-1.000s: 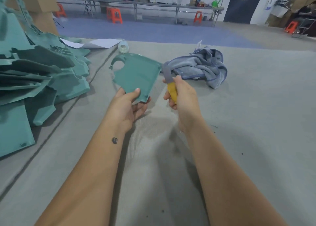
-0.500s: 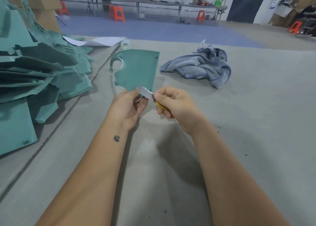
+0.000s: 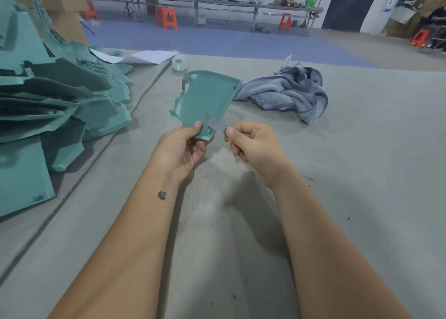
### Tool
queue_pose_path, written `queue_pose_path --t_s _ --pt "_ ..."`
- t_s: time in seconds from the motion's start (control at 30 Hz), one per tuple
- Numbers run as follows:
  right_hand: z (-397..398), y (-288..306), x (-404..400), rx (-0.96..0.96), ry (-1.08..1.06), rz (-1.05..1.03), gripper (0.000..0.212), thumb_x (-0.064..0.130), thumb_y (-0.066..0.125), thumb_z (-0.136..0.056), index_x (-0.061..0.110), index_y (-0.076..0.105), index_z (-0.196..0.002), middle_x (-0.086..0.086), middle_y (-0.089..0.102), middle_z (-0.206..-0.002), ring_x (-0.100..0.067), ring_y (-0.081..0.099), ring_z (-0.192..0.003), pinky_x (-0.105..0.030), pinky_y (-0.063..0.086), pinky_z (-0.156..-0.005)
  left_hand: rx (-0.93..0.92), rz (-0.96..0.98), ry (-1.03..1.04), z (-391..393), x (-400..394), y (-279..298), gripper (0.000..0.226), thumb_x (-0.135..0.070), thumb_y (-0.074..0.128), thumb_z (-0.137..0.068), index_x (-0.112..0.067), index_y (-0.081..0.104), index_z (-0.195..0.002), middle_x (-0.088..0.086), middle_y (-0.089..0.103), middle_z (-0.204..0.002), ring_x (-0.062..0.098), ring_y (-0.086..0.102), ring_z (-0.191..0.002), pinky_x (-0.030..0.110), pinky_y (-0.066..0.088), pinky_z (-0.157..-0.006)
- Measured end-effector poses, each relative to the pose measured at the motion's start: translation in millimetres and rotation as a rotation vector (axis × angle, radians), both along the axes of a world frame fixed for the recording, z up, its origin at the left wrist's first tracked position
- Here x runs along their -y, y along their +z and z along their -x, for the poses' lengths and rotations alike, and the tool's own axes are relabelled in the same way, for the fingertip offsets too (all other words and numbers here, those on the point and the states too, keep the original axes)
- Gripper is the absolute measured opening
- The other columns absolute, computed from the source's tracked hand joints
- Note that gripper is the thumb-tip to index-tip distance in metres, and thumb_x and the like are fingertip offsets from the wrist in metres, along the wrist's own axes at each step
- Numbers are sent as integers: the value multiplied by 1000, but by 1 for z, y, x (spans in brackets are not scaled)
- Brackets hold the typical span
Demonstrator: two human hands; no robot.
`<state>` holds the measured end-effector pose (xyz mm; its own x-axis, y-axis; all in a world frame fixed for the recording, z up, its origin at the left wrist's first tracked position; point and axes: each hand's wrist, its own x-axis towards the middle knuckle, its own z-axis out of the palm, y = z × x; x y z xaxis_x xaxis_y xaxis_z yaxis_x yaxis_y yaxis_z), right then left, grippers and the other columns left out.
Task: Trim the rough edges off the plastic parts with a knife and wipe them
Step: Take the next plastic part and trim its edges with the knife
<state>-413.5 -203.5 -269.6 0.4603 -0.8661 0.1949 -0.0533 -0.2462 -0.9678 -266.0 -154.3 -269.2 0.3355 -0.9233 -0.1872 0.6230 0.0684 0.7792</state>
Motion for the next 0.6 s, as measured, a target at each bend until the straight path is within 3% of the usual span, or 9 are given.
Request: queue_pose_path --t_s 0.13,0.3,0.37,0.6 --pt "6 1 6 77 -150 -47 27 13 54 -98 15 62 -72 8 48 -46 -1 35 -40 -13 29 -41 49 -28 -12 0 0 -1 9 -6 53 -94 -7 62 -94 0 68 -61 7 63 -51 11 44 -41" --pt "-3 -4 -2 46 127 -81 29 10 53 -98 12 62 -70 3 49 -46 -4 32 -37 -12 26 -38 26 8 6 -1 2 -3 12 -5 52 -94 -8 62 -88 1 66 -62 5 57 -47 10 43 -41" --pt "-8 -8 -3 16 146 -89 29 10 54 -98 11 62 -70 2 48 -45 -4 31 -36 -12 25 -37 58 -3 17 1 3 -4 14 -4 52 -94 -9 60 -84 -1 64 -58 4 51 -43 10 42 -41" --pt "-7 -18 8 186 -41 -213 29 13 51 -100 9 58 -72 5 46 -44 -4 25 -33 -16 21 -35 126 -53 7 6 -1 -3 15 0 50 -95 -8 62 -90 -1 67 -60 3 54 -43 10 40 -39"
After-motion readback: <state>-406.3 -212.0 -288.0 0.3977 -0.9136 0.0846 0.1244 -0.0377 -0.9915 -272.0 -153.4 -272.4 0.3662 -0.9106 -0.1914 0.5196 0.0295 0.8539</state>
